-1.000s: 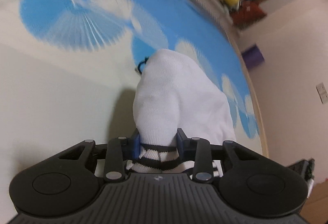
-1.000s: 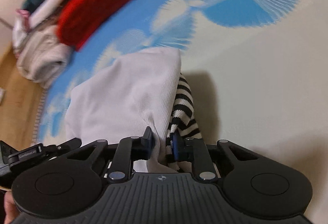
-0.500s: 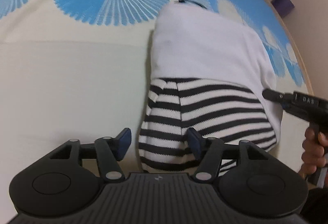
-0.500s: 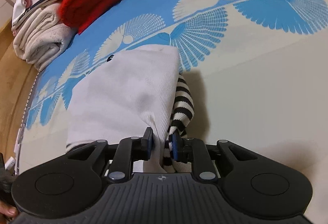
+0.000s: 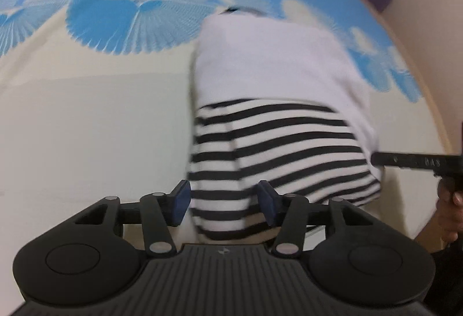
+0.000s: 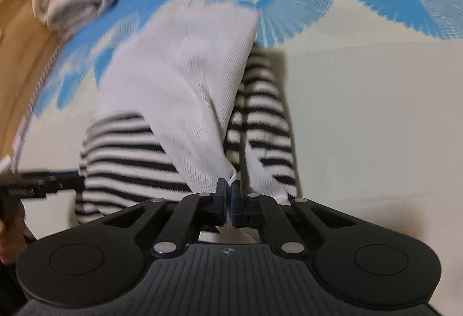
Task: Fold small clothes
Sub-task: 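Release the bundle and pull both grippers back from it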
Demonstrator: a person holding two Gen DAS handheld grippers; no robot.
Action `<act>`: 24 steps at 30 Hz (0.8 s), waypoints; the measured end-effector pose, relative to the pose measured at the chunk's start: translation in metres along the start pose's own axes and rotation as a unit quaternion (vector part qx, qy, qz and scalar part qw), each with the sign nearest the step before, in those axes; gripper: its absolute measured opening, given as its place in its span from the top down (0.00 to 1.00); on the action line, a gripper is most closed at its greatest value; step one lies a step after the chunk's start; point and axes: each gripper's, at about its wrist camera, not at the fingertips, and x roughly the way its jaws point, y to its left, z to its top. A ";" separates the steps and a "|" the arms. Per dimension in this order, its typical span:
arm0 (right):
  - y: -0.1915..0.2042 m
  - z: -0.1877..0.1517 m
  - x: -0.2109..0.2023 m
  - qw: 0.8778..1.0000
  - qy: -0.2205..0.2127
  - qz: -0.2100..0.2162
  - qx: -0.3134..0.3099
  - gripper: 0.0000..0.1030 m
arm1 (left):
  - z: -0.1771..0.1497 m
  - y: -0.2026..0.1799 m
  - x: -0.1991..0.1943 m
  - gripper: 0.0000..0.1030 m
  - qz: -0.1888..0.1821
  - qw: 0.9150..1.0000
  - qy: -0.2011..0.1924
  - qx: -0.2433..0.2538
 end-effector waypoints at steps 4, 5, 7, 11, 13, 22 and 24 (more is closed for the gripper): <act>0.000 -0.002 -0.013 1.000 -0.015 0.001 -0.004 0.99 | -0.013 -0.010 0.023 0.41 0.050 0.996 0.053 0.041; 0.001 -0.003 -0.010 1.000 -0.007 -0.010 -0.014 0.99 | -0.015 -0.011 0.023 0.41 0.055 0.996 0.053 0.043; 0.008 -0.007 -0.007 0.999 0.003 -0.035 -0.039 0.99 | -0.015 -0.017 0.015 0.41 0.058 0.997 0.035 0.044; 0.035 -0.009 -0.024 0.986 -0.043 -0.134 -0.094 0.93 | -0.021 -0.045 -0.024 0.26 0.122 0.988 -0.049 0.078; 0.049 -0.011 -0.046 0.977 -0.090 -0.161 -0.110 0.77 | -0.027 -0.059 -0.045 0.16 0.150 0.981 -0.086 0.088; 0.092 -0.079 -0.128 0.965 -0.218 -0.097 -0.110 0.31 | -0.060 -0.106 -0.111 0.14 0.157 0.972 -0.165 0.055; 0.093 -0.095 -0.131 0.964 -0.223 -0.098 -0.104 0.31 | -0.069 -0.113 -0.120 0.14 0.161 0.970 -0.173 0.051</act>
